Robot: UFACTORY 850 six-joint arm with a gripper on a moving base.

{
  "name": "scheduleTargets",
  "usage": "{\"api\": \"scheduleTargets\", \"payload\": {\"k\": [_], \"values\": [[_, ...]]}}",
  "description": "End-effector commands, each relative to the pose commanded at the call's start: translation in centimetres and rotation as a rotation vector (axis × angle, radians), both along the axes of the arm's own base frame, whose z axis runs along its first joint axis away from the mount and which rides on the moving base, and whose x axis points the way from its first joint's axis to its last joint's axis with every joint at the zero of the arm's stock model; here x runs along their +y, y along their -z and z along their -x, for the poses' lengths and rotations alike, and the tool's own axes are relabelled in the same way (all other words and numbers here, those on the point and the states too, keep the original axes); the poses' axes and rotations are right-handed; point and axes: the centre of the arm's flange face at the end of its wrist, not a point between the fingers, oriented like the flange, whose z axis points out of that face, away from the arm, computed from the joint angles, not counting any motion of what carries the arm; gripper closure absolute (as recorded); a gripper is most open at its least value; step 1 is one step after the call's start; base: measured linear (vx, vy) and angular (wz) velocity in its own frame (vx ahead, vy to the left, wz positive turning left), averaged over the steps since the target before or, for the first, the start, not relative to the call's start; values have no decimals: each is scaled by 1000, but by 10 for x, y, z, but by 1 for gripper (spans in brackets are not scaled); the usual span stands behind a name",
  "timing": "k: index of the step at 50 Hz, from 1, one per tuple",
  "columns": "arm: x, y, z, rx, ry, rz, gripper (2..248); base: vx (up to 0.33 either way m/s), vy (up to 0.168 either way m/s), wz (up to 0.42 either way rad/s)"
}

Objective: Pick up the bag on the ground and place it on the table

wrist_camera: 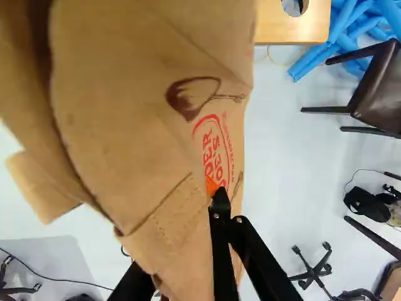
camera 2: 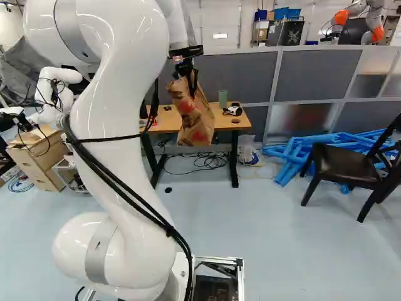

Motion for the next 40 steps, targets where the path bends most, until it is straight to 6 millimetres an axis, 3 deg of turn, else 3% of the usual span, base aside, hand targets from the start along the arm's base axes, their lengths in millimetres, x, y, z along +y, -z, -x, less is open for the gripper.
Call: {"api": "scheduleTargets", "payload": {"k": [40], "values": [[0, 0, 0, 0, 0, 0, 229, 134, 70, -18]]}}
